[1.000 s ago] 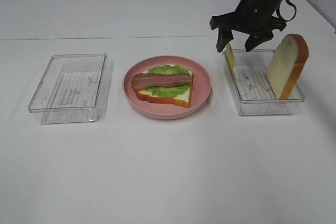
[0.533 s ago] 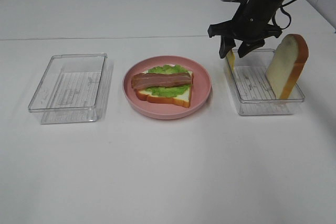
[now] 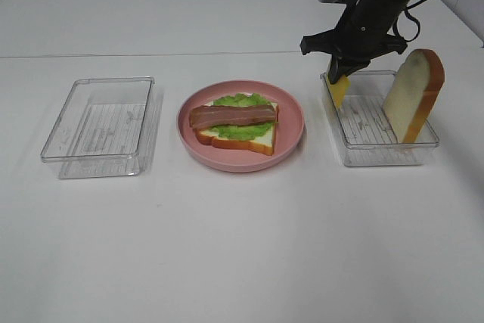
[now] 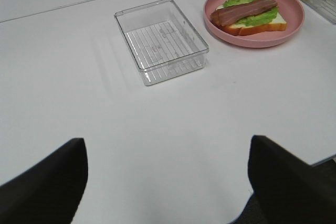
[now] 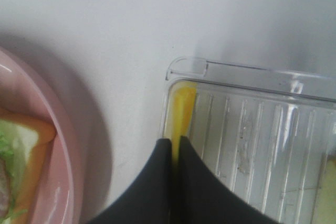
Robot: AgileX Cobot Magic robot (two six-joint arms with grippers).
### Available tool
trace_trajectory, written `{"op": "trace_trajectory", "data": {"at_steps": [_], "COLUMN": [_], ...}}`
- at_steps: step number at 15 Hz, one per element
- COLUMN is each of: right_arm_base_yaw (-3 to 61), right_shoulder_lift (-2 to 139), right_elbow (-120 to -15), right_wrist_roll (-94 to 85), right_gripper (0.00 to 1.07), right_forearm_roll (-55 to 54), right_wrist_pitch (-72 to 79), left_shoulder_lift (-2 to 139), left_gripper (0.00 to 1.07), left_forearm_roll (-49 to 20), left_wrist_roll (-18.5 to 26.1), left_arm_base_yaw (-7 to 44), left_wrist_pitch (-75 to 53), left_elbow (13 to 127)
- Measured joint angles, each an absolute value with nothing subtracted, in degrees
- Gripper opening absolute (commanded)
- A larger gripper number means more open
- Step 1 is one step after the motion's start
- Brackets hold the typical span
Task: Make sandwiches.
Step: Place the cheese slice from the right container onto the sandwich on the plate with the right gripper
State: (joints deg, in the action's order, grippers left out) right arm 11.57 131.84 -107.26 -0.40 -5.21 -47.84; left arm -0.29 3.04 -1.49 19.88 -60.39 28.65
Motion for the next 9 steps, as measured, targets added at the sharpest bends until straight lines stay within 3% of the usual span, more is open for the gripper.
{"op": "trace_trajectory", "data": {"at_steps": [5, 9], "right_arm_base_yaw": [11.52, 11.52], "right_shoulder_lift": [124.5, 121.41], "right_elbow": [-107.26, -107.43], "right_wrist_roll": [-0.74, -10.26], "right_gripper": [0.0, 0.0], "right_forearm_roll": [-6.76, -23.61], "right_wrist_pitch": [-49.73, -53.92], "left_shoulder_lift": [-0.29, -0.29], "left_gripper": [0.79, 0.79], "left_forearm_roll": [3.09, 3.09], "left_wrist_roll": [-1.49, -1.49], "left_arm_base_yaw": [19.88, 19.88], "left_wrist_pitch": [-60.39, -60.39], "left_elbow": [28.65, 28.65]}}
